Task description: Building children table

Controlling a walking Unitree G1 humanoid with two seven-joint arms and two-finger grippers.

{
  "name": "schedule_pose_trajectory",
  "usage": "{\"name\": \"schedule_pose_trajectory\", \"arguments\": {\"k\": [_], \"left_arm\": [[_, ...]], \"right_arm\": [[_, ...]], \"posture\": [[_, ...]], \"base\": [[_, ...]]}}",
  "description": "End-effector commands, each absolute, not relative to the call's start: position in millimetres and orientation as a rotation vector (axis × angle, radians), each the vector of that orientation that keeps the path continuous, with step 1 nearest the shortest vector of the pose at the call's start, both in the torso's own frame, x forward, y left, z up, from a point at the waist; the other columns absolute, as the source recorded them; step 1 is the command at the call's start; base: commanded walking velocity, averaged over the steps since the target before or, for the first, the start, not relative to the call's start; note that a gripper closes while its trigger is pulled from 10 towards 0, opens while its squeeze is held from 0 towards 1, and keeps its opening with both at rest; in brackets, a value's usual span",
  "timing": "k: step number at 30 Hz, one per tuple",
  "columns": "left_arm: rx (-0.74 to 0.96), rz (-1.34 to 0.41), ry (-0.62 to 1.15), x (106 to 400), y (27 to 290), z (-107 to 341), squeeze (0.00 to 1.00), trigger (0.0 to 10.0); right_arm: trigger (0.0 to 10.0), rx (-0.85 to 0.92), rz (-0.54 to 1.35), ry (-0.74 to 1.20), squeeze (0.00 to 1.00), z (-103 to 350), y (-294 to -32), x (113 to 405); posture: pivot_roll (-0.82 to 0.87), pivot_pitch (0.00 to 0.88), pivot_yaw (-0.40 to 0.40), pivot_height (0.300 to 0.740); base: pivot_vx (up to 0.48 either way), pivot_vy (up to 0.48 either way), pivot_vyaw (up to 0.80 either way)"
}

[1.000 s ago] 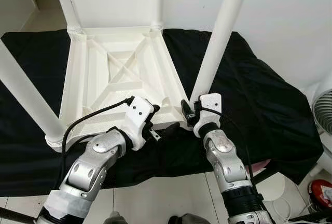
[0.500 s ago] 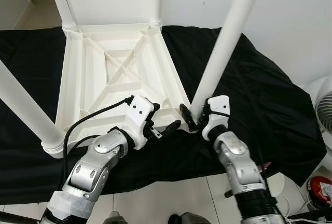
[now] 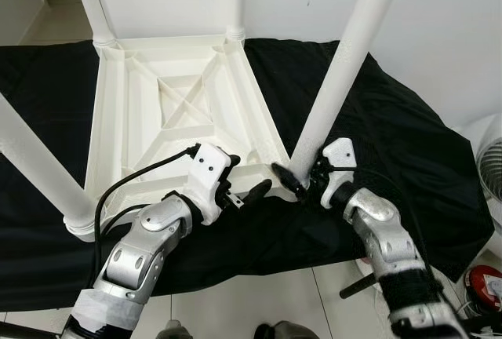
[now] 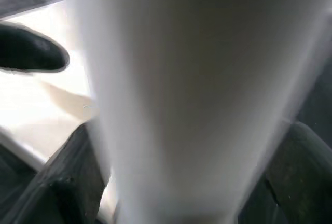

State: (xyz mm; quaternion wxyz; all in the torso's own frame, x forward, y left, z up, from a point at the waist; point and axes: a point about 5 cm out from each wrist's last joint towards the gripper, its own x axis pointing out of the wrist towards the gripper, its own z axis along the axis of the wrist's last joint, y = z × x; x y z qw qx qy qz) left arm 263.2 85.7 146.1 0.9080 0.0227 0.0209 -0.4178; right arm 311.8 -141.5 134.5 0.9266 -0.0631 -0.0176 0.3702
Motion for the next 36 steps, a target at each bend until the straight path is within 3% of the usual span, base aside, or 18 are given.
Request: {"name": "schedule_pose_trajectory", "arguments": {"k": [1,4,6,20,21,22,36], "left_arm": [[0.069,-0.853,0.045,263.9,86.2,144.7,0.0,10.0],[0.071,-0.854,0.042,263.8,85.8,145.1,0.0,10.0],[0.07,-0.844,0.035,264.4,86.0,146.2,0.0,10.0],[0.103,-0.901,0.055,253.8,86.0,139.9,0.0,10.0],[0.103,-0.901,0.054,253.6,86.1,139.8,0.0,10.0],[0.103,-0.898,0.054,254.1,86.0,139.8,0.0,10.0],[0.1,-0.879,0.05,252.4,86.2,138.1,0.0,10.0]], "right_arm": [[10.0,-0.132,0.808,-0.035,0.0,134.2,-135.4,314.1],[9.8,-0.133,0.822,-0.033,0.0,134.2,-133.5,315.9],[0.0,-0.147,0.873,-0.012,0.0,130.4,-129.7,316.8],[0.0,-0.123,0.888,0.028,0.0,116.7,-139.3,311.6],[4.0,-0.122,0.88,0.026,0.0,116.3,-139.2,311.6],[10.0,-0.109,0.824,0.034,0.0,114.3,-137.7,312.6],[10.0,-0.063,0.481,0.02,0.0,110.7,-119.5,305.1]], "posture": [[0.06,0.0,-0.056,0.74],[0.07,0.0,-0.06,0.74],[0.08,0.0,-0.068,0.74],[0.09,0.0,-0.074,0.74],[0.09,0.0,-0.074,0.74],[0.09,0.0,-0.074,0.74],[0.09,0.0,-0.082,0.74]], "base": [[0.0,0.0,0.0],[0.0,0.0,0.0],[0.0,0.0,0.0],[0.0,0.0,0.0],[0.0,0.0,0.0],[0.0,0.0,0.0],[0.0,0.0,0.0]]}}
